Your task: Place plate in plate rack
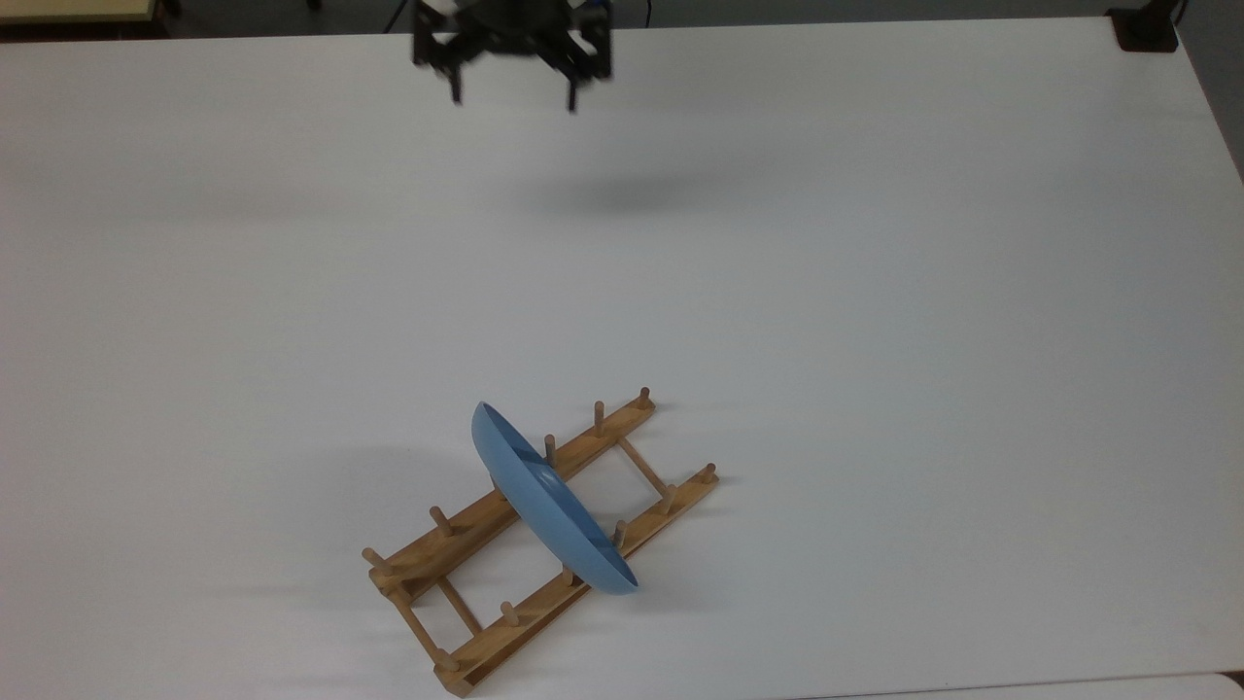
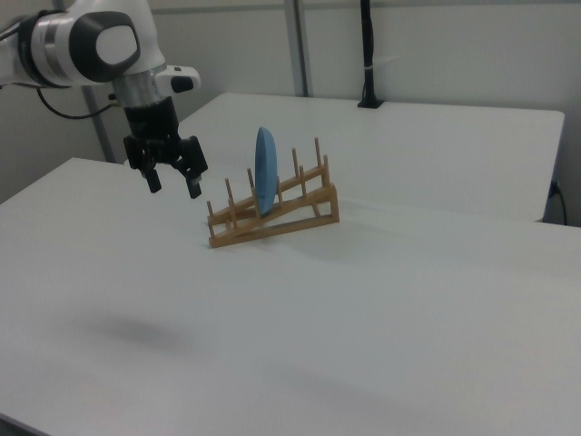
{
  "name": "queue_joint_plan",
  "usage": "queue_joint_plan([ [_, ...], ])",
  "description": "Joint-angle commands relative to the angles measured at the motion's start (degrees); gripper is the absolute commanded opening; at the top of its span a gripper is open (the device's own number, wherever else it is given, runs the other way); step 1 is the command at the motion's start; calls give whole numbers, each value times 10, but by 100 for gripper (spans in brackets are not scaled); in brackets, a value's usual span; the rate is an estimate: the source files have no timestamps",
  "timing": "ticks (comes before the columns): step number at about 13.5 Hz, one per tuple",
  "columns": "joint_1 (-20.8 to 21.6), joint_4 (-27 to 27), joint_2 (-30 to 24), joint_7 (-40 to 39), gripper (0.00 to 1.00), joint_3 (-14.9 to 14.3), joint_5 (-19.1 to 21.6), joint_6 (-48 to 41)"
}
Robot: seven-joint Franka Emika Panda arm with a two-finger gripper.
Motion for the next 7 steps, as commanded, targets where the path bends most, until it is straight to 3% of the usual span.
queue_joint_plan([
  [1,-32,-36,-52,-25,100,4,14,-39],
  [7,-37,-21,-48,-25,100,-1,14,-42],
])
